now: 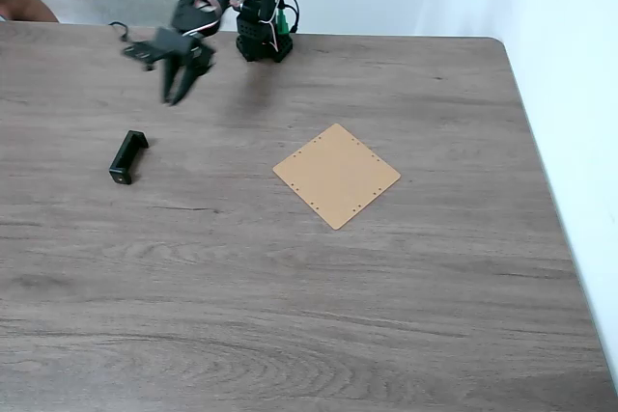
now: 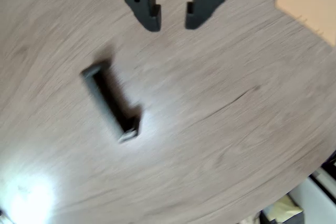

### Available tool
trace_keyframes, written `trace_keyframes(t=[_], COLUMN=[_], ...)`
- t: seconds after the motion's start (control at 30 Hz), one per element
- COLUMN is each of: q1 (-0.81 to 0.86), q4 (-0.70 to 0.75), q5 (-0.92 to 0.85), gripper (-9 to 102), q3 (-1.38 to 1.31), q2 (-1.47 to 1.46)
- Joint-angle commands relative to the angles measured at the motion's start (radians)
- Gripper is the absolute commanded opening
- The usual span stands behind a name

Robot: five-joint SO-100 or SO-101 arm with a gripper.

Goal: Grasp a black block and then place it on the board.

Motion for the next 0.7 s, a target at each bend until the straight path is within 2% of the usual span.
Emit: trace_keyframes(t=[0.0, 0.3, 0.67], q1=[0.066, 0.158, 0.195], q4=[-0.028, -0.072, -0.061], q5=[-0.120, -0.419, -0.614], gripper=[2, 4, 24], q3=[-0.081, -0.215, -0.285], q2=[-0.051, -0.270, -0.391])
